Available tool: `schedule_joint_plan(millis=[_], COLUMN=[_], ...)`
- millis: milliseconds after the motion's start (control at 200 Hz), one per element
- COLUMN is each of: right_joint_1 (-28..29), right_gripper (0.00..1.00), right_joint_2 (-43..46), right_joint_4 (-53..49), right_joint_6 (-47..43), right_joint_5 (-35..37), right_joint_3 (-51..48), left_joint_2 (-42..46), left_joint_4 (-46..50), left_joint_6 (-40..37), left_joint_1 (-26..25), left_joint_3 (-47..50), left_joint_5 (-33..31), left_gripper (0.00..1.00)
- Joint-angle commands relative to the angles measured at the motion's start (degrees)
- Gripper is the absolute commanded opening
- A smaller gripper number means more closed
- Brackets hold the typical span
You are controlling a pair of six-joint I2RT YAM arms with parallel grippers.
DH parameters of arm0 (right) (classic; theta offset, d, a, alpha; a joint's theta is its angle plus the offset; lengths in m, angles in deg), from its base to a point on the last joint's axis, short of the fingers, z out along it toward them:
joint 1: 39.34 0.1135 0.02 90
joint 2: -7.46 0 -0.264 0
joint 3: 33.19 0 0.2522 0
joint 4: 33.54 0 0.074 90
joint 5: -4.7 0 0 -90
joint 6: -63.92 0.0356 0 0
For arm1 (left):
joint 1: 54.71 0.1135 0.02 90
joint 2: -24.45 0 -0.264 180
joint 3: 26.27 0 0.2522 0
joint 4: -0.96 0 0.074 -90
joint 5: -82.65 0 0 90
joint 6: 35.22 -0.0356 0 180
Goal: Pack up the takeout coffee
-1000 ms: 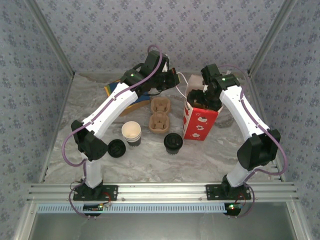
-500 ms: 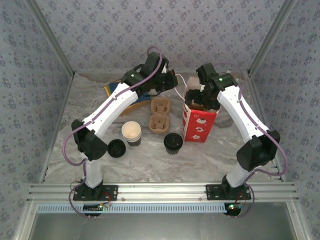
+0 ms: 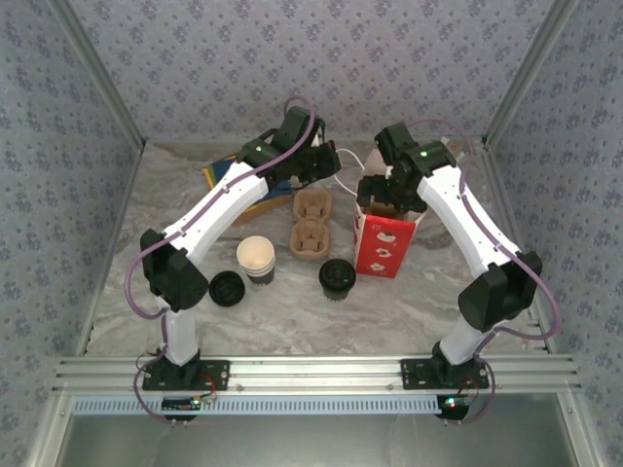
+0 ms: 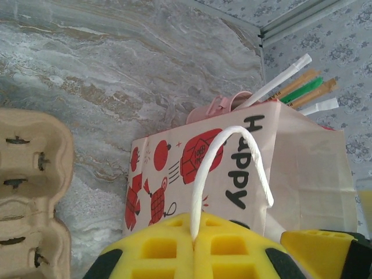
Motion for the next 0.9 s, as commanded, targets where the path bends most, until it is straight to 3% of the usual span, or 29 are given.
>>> schedule_joint_plan(millis=[0, 300, 490, 625, 895], right_joint_1=[-1.3, -5.0, -2.0, 0.9, 0.0], right_gripper=[1.00, 1.00, 1.00, 1.00, 1.00], right_joint_2=[-0.4, 2.2, 1.2, -1.5, 1.3], right_joint_4=[-3.5, -2.7, -0.7, -4.9, -5.6], right_joint_6=[-1.9, -2.7, -1.9, -2.8, -3.4], right_joint_5=[2.0, 1.9, -0.6, 2.7, 5.0], right_joint_3=[1.6, -1.8, 0.8, 6.2, 7.9], left_joint_2=[3.3, 5.3, 4.3, 4.1, 5.0], left_joint_4=[-0.4, -1.3, -2.8, -2.5, -2.8], left_joint_6=[-0.6, -0.5, 0.0, 0.0, -0.2], left_joint_1=[-0.3, -0.1, -0.8, -1.0, -1.1], left_joint_3=[0.1, 2.4, 2.1, 1.7, 2.5], left_joint_5=[0.1, -0.9, 0.3, 0.1, -0.6], left_gripper=[0.00, 0.00, 0.00, 0.00, 0.00])
